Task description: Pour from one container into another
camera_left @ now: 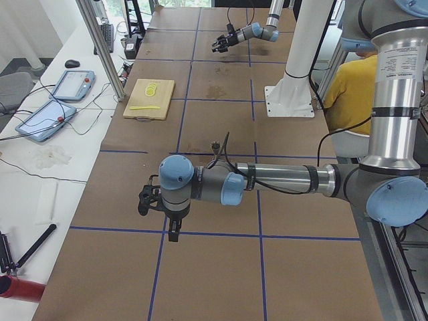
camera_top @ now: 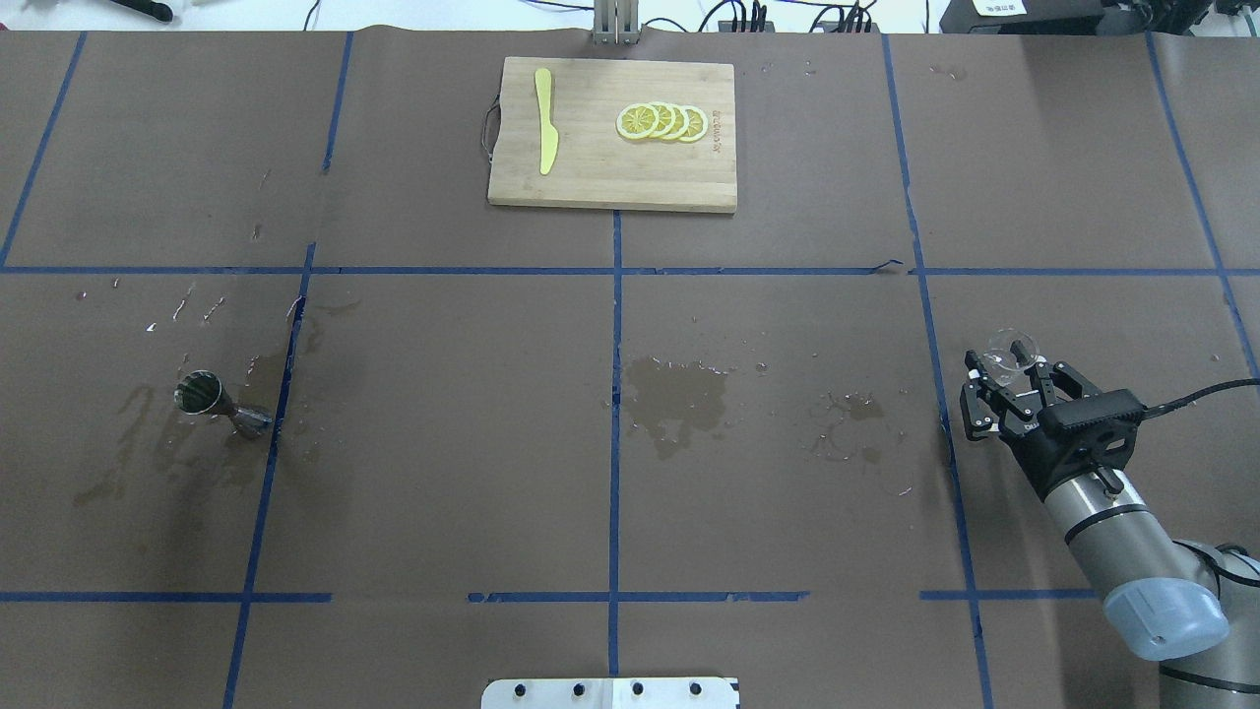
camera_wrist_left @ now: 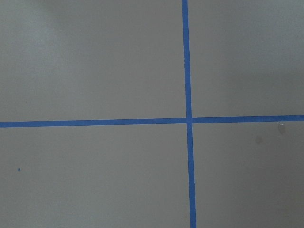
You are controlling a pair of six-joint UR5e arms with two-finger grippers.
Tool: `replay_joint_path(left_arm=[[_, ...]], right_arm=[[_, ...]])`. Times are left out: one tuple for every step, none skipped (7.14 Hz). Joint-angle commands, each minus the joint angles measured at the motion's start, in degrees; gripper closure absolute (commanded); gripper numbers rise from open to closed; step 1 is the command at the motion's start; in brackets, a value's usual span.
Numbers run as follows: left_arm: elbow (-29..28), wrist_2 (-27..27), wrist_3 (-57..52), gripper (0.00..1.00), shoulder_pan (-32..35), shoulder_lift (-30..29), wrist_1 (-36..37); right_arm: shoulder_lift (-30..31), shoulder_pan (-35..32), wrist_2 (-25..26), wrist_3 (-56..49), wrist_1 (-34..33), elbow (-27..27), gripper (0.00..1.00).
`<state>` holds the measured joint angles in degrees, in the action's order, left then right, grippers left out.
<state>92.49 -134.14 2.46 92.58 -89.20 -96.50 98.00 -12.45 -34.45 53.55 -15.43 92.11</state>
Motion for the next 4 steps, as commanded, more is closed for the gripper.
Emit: replay_joint_path(left_arm=[[0.06, -0.07, 0.0, 0.0, -0.03, -0.09, 0.0], [0.06, -0.07, 0.0, 0.0, -0.03, -0.09, 0.0], [0.15, -0.07, 0.0, 0.0, -0.03, -0.09, 0.0], [0.15, -0.07, 0.0, 0.0, -0.03, -0.18, 0.0]], right_arm=[[-0.09, 1.28, -0.45, 4.87, -0.04, -1.14, 1.0], [-0.09, 1.63, -0.44, 5.51, -0.04, -1.23, 1.0], [-0.36, 1.9, -0.44, 6.64, -0.04, -2.1, 1.0], [-1.23, 2.25, -0.44, 8.22, -0.04, -3.24, 1.0]])
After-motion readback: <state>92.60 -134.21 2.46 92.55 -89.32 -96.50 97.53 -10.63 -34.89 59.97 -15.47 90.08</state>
